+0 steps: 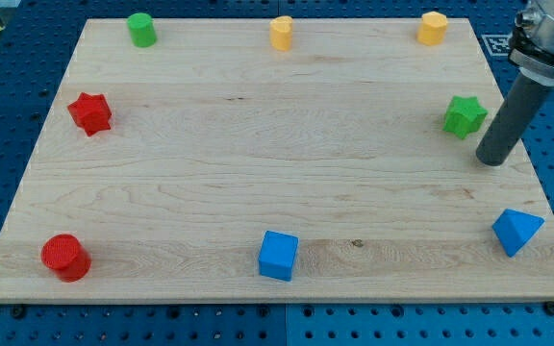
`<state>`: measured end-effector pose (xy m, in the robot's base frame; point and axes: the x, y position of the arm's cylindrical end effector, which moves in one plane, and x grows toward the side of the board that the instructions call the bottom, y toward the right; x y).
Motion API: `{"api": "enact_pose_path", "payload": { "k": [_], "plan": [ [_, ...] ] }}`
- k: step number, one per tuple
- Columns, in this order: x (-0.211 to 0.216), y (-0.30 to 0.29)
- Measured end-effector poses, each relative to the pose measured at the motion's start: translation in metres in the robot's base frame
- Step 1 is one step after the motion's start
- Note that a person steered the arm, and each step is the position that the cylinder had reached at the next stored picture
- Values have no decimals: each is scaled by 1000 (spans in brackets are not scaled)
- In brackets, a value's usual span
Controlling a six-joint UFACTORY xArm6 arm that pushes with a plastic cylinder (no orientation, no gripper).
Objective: Slide the green star slightly up
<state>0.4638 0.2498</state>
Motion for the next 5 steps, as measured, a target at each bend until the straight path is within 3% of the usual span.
{"api": "enact_pose_path", "payload": {
  "k": [5],
  "plan": [
    [-87, 5]
  ]
}}
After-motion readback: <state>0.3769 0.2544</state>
